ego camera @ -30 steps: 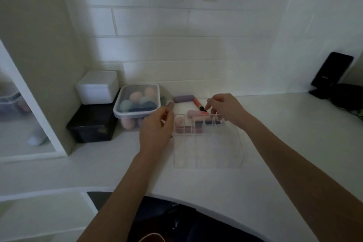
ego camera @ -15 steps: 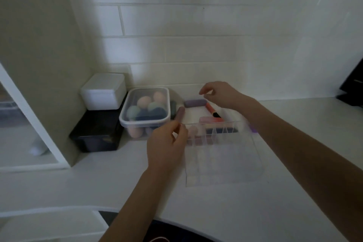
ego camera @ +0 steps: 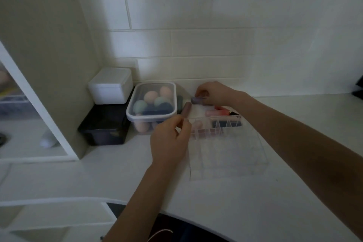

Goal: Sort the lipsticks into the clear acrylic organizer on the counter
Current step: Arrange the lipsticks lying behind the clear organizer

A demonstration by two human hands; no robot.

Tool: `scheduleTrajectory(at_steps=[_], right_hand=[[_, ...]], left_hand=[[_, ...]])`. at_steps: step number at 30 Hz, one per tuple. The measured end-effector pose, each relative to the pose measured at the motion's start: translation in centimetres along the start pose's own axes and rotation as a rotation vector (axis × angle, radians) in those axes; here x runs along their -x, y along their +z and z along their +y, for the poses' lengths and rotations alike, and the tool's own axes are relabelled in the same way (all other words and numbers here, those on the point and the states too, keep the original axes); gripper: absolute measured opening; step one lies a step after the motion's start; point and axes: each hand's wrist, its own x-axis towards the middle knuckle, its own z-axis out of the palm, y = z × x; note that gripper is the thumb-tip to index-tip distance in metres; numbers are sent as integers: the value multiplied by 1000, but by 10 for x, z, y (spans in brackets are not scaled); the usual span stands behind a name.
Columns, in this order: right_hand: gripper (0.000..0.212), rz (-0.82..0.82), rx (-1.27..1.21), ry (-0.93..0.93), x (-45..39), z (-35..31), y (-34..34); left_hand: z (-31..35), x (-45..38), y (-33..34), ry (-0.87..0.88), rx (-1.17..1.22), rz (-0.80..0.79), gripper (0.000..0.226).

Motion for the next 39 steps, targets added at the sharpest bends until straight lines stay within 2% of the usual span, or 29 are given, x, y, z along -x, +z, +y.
scheduleTrajectory(at_steps=[4,7,12,15,20,24,28,34,36,39], right_hand=[[25,58,-28,-22,14,-1,-19],[21,91,-5,34,33,16,-33],[37,-37,92,297,72,66,-37],[42,48,38,428,88,83,-21],[37,204,-187,410,92,80,-2],[46,190,-334,448,94,75,3],[37,189,-429,468,96,68,11],[19,435,-416,413,101,64,24],[22,450,-397,389,103,59,26],[30,389,-308,369,101,58,29]], left_hand=[[0,0,-1,-43,58,-1,30],[-1,0,-1,-15,66,-13,35],[-1,-2,-1,16,49,-24,31],[-1,-2,-1,18,37,-16,29],[0,-2,-2,15,40,-16,30],[-2,-2,-2,21,57,-21,35],[-1,0,-2,16,41,-21,35],[1,0,-2,10,6,-11,21],[0,0,-1,2,0,-6,19],[1,1,-2,0,-5,1,19]])
